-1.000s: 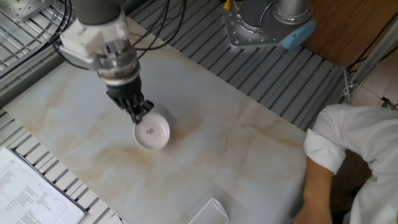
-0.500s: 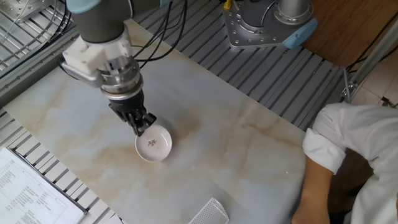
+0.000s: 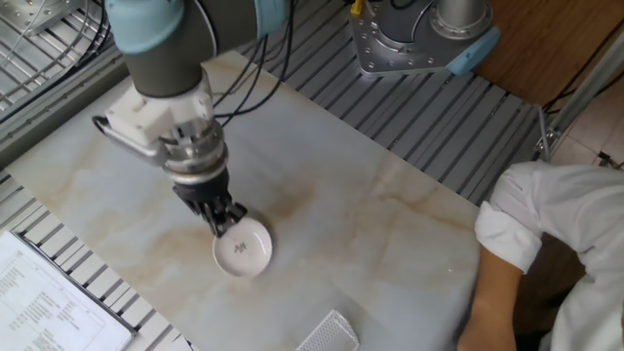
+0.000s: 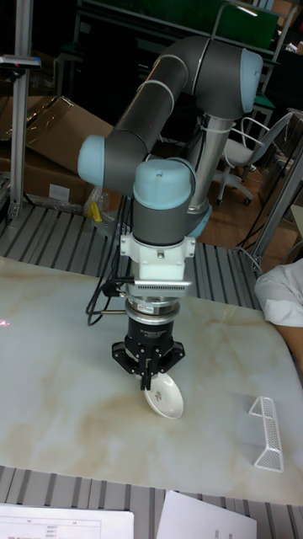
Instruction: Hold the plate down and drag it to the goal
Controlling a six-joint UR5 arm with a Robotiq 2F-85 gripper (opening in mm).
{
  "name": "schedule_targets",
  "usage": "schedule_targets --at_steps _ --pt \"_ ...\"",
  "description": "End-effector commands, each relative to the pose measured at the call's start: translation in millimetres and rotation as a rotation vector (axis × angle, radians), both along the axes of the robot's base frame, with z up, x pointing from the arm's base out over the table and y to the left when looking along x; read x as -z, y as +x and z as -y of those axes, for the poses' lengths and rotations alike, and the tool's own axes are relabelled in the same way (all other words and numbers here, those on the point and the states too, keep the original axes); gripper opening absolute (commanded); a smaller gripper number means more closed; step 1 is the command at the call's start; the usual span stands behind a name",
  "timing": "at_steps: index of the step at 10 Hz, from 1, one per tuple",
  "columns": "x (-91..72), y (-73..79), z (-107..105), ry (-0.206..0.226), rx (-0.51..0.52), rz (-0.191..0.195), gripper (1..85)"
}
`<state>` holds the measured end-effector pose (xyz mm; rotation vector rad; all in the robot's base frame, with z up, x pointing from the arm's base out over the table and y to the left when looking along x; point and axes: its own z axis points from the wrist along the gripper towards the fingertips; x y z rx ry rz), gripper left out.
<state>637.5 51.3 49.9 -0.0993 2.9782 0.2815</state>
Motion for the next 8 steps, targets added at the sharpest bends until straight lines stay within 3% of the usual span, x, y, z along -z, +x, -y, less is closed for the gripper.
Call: schedule_targets --at_steps 1,3,5,8 --pt "-2.9 15.7 -40.0 0.071 0.045 0.028 1.3" --pt "-2.9 18.3 -53.4 0.053 0.067 0.032 1.3" --pt "-5.6 8.4 -48.0 0.047 0.04 -0.002 1.3" --pt "-9.2 5.5 -62.9 0.102 0.002 -0.005 1.3"
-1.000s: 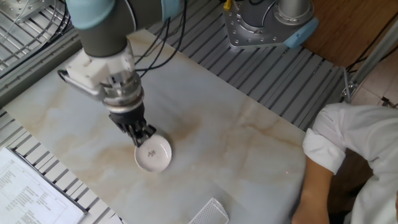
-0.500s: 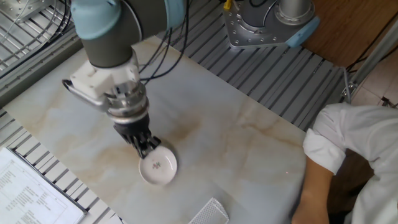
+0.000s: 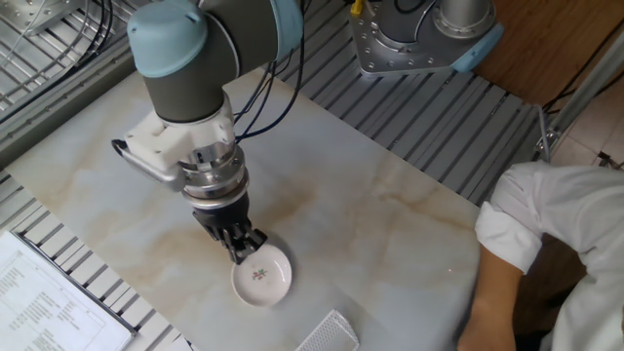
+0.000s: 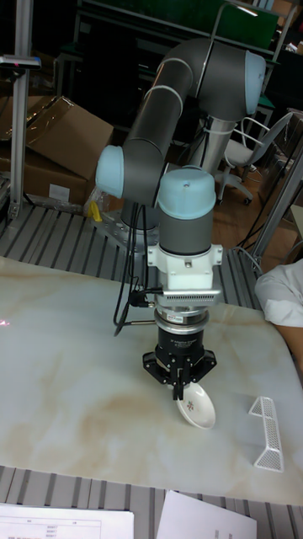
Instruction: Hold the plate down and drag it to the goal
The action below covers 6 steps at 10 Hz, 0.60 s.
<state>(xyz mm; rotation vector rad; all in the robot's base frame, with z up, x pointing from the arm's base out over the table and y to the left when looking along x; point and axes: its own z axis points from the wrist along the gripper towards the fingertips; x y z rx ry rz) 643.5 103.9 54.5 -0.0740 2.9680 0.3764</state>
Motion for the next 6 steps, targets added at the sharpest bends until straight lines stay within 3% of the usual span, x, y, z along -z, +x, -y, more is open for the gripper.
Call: schedule_targets --at_steps 1,6 --pt "-4.9 1.9 -10.2 0.038 -0.004 0.006 1.3" --pt "-6.2 12.2 -8.6 0.034 0.013 0.043 1.3"
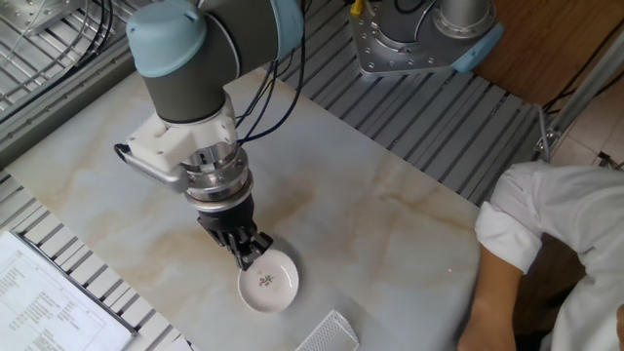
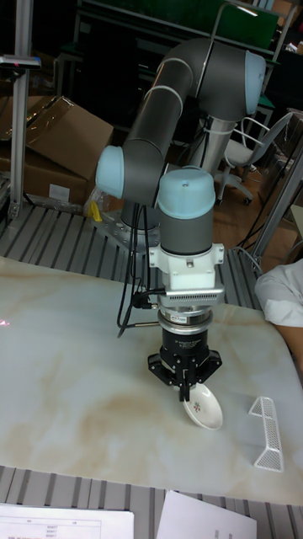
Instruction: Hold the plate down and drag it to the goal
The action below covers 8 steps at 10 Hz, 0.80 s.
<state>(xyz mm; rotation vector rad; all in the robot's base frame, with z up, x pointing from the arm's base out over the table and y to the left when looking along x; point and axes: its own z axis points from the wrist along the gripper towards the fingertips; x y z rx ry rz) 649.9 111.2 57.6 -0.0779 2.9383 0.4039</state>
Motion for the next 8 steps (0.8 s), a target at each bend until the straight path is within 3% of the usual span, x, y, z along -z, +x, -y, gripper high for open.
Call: schedule_targets --at_steps 1,5,7,8 --pt "-2.6 7.3 1.8 0.002 0.024 0.021 1.3" --pt "-0.2 7.8 10.9 -0.028 0.057 0.014 1.3" --pt "-19.6 -10.8 22.1 -0.042 0.011 -0.045 1.3" --pt "-18.8 -18.4 21.9 -0.048 -0.036 -0.063 1.3"
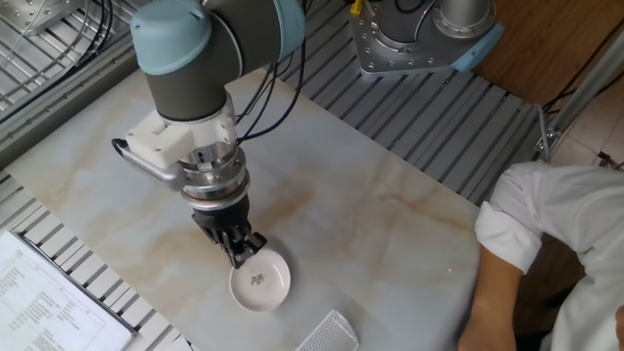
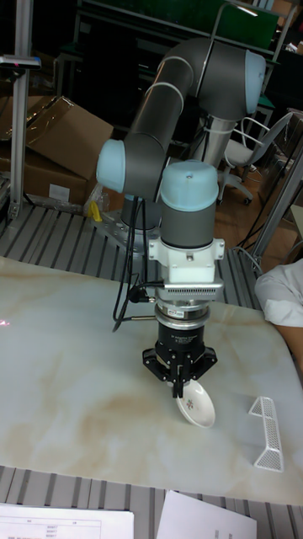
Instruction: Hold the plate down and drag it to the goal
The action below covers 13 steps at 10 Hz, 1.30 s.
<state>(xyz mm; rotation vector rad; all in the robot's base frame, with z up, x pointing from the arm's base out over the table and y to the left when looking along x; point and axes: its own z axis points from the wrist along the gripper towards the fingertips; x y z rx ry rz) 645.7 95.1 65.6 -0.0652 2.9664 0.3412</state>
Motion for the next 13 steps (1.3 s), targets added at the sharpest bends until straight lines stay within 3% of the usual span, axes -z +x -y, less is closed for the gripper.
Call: schedule_targets --at_steps 1,3,5,7,10,13 --pt "-10.6 -12.8 7.0 -0.019 -0.124 -0.02 1.3" --pt "-9.9 -12.1 10.5 -0.037 -0.153 -0.011 1.3" --pt "-9.9 -4.2 15.0 -0.06 -0.173 0.023 1.3" --pt "-4.7 5.1 14.0 -0.058 -0.187 0.044 1.3" --pt "15.5 32.9 -2.3 -0.025 -0.175 0.077 1.3" --pt "22.5 44.5 -22.8 -0.016 -0.143 0.08 1.3"
